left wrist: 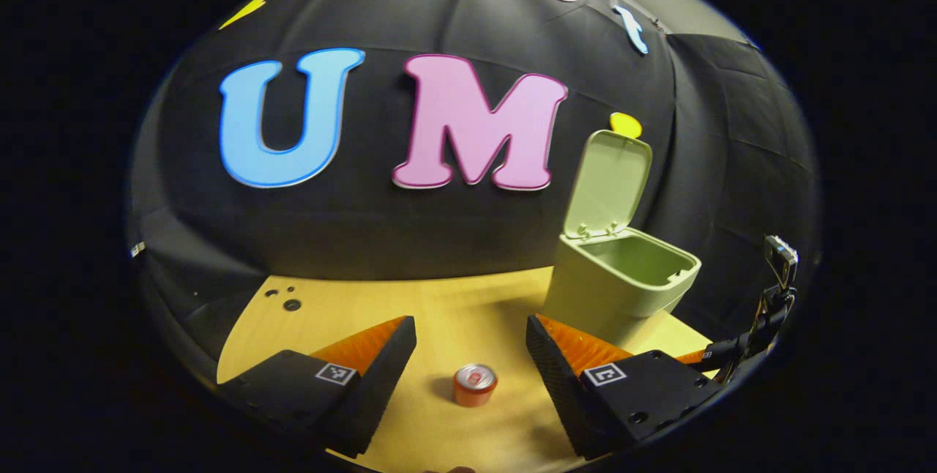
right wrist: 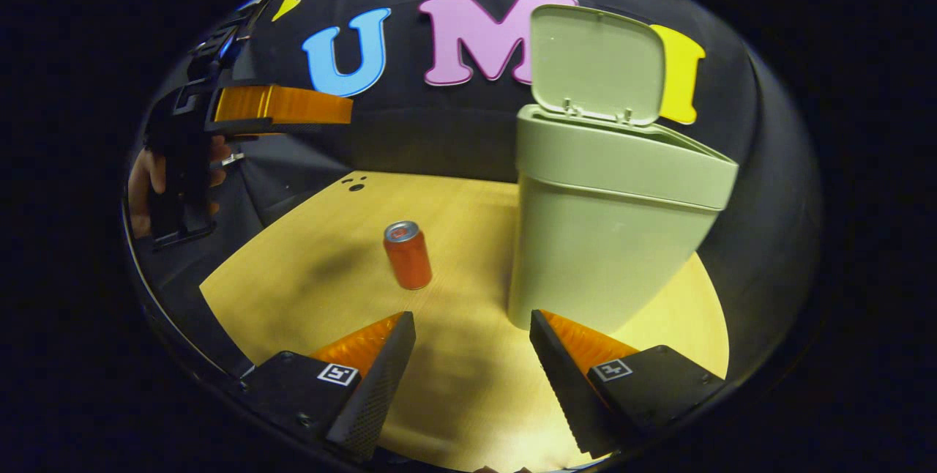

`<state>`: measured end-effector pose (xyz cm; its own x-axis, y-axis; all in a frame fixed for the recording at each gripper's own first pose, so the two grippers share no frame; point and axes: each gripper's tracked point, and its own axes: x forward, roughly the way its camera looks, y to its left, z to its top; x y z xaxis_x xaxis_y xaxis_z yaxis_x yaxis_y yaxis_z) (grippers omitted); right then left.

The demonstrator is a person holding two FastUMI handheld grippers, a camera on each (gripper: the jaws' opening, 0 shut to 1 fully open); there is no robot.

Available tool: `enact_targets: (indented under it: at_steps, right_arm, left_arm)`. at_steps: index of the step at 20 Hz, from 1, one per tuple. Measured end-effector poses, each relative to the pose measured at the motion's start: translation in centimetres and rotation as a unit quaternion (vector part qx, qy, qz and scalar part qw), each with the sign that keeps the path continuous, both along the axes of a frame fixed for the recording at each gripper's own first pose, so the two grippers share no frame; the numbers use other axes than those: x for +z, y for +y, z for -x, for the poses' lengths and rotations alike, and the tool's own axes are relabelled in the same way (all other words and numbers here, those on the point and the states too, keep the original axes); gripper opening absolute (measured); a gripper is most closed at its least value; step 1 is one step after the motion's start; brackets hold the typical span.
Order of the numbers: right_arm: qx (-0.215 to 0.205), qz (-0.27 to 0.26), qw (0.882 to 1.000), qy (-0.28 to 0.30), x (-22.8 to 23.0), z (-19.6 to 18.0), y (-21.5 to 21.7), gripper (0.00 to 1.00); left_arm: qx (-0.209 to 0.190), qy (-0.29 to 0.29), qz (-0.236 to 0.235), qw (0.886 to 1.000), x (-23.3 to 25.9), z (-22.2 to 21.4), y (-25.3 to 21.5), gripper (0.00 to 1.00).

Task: Press the lid of the desktop garbage bin to open it, pick up the crumpled paper on the desktop and throw it into the bin, then pick up the pop can on the desktop and drop it into the bin, and finally close the garbage bin lid.

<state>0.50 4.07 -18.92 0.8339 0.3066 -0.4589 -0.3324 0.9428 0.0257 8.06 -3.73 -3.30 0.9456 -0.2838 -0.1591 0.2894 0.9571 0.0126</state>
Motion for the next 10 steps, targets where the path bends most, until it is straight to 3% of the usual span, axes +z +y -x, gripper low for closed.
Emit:
enact_targets:
  at_steps: [10]
  right_arm:
    - [0.078, 0.013, 0.997, 0.026, -4.4, -2.4, 8.7, 0.99]
  left_arm:
    - [0.134, 0.075, 0.015, 0.988, -6.8, 6.4, 11.8, 0.96]
